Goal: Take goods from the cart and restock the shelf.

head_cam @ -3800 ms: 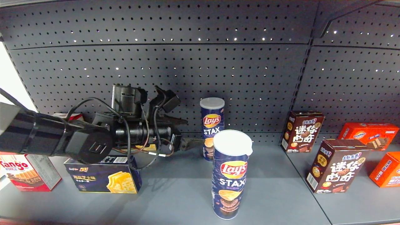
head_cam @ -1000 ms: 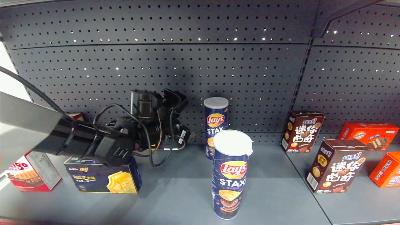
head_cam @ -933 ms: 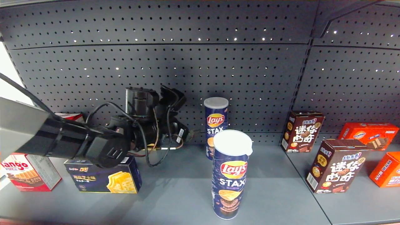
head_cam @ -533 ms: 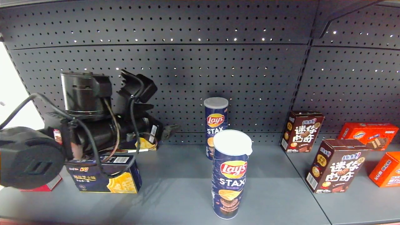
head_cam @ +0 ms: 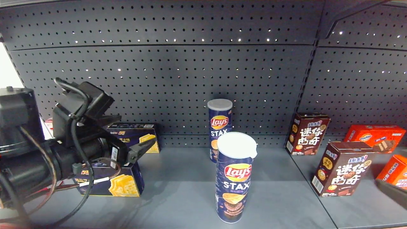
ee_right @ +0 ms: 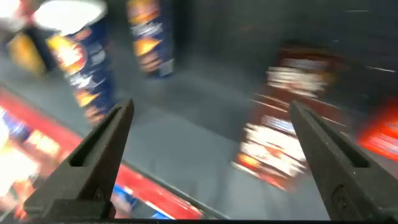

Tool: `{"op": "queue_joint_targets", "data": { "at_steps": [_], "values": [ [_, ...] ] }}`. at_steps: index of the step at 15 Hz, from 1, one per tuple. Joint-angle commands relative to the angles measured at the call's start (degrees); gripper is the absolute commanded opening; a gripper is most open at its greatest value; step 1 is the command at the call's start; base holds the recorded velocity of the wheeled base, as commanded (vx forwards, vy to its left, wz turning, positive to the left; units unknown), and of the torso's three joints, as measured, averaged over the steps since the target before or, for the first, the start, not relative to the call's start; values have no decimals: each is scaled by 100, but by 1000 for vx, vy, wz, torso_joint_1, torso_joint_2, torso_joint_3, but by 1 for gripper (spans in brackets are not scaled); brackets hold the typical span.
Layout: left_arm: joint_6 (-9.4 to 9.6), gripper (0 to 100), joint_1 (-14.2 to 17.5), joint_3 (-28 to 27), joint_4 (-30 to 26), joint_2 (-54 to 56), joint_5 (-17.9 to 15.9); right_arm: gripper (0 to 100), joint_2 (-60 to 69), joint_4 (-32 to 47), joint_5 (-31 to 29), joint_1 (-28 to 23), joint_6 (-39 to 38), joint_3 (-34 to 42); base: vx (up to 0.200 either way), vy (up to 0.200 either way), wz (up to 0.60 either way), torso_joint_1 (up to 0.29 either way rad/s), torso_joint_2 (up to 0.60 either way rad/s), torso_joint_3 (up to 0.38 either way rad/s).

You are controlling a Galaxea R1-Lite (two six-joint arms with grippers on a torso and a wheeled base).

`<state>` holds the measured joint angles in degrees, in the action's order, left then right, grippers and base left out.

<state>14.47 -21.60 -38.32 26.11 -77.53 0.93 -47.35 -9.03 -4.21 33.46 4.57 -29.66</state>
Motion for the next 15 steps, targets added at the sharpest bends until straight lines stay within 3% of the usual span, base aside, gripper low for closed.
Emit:
{"op": "queue_joint_targets", "data": {
  "at_steps": [1, 8, 15],
  "values": [
    [3, 100, 7, 175, 8, 318, 4, 100, -1628, -978, -45, 837, 220, 400, 0, 0, 0, 0, 0, 0],
    [-32, 100, 297, 246, -1, 379, -40, 100, -2745, -1575, -116, 899, 167, 584, 0, 0, 0, 0, 0, 0],
    [-23, 100, 358, 588, 34, 467, -49, 100, -3720, -1646, -107, 828, 167, -14, 0, 0, 0, 0, 0, 0]
  ]
}}
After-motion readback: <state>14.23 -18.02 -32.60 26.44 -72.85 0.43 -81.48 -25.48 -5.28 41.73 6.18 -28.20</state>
